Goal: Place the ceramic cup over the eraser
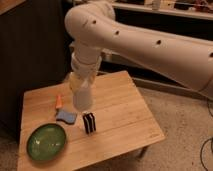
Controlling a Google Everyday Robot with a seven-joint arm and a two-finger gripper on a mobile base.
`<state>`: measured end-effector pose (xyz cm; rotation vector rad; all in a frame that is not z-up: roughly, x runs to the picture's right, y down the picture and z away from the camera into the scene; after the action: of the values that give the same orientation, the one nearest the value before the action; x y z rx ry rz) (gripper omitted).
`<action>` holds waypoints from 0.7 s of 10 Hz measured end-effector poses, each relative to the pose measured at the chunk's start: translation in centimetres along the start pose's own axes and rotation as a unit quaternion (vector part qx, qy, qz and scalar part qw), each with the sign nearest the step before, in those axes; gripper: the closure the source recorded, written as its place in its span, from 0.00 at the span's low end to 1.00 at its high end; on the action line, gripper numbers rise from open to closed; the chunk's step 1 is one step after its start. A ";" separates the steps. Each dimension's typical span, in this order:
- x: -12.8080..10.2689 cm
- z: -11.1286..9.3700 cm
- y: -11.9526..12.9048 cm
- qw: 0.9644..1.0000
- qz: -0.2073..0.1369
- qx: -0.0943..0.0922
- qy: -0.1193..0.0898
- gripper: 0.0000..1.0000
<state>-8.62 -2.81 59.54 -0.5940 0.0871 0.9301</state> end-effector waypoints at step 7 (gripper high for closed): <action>1.4 3.9 -6.0 0.998 0.058 -0.004 0.028 1.00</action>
<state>-3.81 -2.48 65.06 -0.6279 0.1705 1.0267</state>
